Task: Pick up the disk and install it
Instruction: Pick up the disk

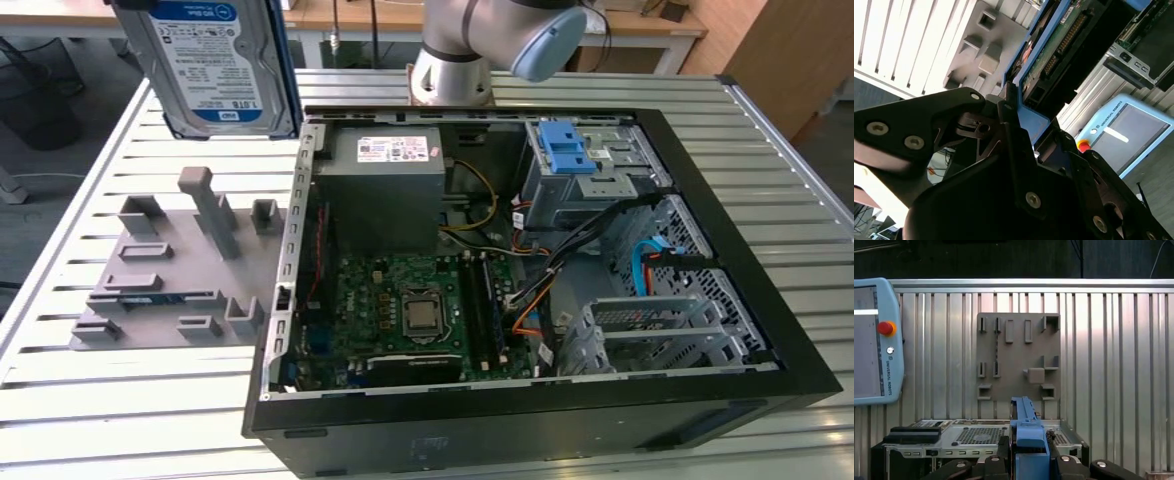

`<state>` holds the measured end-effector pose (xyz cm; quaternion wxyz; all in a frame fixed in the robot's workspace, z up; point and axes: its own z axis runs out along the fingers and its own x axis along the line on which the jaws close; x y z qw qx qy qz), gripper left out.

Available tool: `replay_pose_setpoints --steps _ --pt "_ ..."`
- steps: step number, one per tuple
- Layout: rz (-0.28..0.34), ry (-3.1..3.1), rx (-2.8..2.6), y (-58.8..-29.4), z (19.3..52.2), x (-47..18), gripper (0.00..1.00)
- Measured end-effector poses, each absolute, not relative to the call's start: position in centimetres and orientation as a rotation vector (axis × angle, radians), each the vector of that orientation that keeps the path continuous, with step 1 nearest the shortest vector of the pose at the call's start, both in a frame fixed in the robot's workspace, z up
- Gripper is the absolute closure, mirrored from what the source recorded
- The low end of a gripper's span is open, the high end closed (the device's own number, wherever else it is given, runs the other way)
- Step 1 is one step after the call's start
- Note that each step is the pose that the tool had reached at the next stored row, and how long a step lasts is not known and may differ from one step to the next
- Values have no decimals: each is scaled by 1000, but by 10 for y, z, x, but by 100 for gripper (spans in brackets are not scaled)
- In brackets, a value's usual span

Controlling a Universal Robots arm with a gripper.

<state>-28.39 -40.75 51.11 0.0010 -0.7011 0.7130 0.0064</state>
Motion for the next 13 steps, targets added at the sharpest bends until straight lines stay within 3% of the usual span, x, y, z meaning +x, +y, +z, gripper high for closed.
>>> replay_pose_setpoints --steps 13 --pt "20 2239 -2201 -429 508 -264 64"
